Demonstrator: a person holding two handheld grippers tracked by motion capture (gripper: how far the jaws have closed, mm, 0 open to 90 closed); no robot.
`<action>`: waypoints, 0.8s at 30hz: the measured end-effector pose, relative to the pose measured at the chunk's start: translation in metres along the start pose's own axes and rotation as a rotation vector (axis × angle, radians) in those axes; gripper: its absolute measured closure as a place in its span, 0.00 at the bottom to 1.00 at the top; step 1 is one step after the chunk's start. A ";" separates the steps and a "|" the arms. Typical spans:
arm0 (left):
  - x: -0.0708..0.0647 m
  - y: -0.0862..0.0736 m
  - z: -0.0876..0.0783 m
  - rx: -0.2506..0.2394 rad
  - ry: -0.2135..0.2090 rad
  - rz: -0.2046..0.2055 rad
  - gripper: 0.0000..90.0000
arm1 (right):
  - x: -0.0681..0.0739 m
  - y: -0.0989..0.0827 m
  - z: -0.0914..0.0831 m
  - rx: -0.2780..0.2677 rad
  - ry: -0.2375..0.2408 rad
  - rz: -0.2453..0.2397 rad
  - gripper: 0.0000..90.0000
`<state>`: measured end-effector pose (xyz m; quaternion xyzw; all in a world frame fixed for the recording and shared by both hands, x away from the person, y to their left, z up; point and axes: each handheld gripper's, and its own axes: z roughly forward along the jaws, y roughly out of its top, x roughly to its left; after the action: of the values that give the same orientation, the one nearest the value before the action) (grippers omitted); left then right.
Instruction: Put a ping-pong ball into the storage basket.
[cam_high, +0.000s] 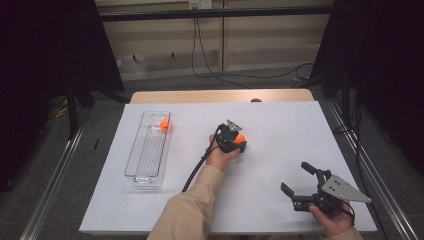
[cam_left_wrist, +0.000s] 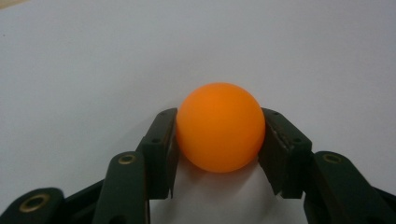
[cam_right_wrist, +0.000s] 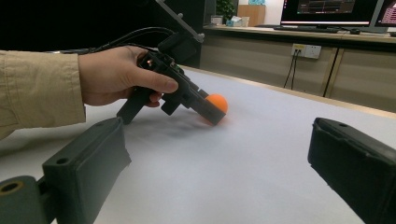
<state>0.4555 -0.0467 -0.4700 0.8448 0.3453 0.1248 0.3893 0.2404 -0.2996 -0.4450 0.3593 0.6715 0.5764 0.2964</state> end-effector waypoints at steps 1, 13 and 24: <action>0.000 0.000 0.000 -0.001 0.001 0.000 0.56 | 0.000 0.000 0.000 0.000 0.001 0.001 0.04; 0.000 0.000 -0.004 0.006 -0.025 -0.019 0.56 | -0.001 0.000 0.000 -0.002 -0.001 -0.003 0.04; 0.003 -0.003 -0.016 0.000 -0.051 -0.011 0.56 | -0.001 0.000 0.000 -0.002 0.000 -0.003 0.04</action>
<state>0.4486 -0.0342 -0.4612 0.8459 0.3398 0.1012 0.3984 0.2405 -0.3003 -0.4451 0.3578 0.6716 0.5766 0.2976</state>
